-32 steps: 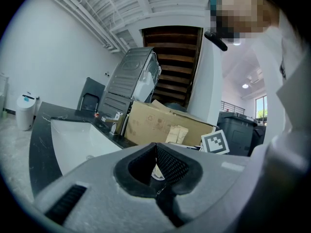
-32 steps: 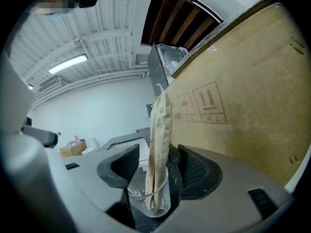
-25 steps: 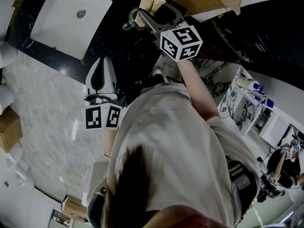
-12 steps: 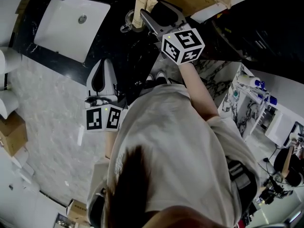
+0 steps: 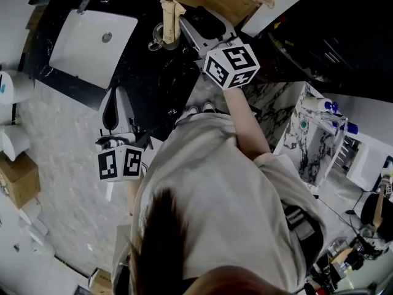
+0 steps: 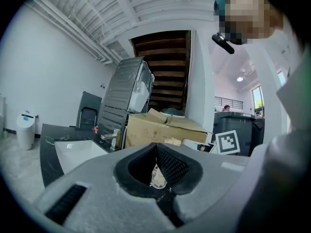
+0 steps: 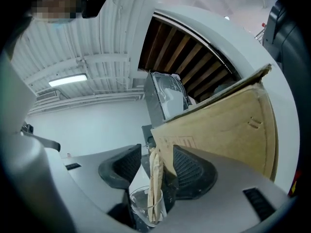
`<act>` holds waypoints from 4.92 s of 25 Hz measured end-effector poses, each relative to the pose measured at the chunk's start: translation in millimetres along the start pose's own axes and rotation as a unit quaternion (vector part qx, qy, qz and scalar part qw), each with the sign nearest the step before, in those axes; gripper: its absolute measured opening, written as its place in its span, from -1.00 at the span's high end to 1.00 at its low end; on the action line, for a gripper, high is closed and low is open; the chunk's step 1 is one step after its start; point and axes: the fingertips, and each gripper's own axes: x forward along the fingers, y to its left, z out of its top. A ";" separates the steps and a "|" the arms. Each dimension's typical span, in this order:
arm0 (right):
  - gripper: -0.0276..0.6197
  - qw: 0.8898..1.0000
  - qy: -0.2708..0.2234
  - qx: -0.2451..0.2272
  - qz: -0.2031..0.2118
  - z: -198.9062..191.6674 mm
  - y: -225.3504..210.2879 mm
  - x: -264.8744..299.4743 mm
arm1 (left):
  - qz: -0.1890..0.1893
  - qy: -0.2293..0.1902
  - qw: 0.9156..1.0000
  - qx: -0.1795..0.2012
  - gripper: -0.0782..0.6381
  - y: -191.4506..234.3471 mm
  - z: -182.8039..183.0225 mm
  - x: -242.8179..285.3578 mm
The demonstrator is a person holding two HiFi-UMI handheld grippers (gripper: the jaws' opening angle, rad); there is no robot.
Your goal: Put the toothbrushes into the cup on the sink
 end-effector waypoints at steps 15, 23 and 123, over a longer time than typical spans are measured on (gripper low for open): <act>0.61 0.998 -0.061 -0.023 0.007 61.4 14.0 -50.9 | -0.029 -0.004 0.999 0.025 0.74 -32.4 21.4 -10.5; 0.78 0.995 -0.082 -0.065 0.006 101.5 28.5 -96.6 | -0.066 -0.009 0.998 0.020 0.74 -54.2 21.2 -4.1; 0.87 0.973 0.044 -0.044 -0.221 18.5 -15.0 -296.4 | -0.111 0.058 0.992 0.003 0.74 -56.6 -40.5 -18.3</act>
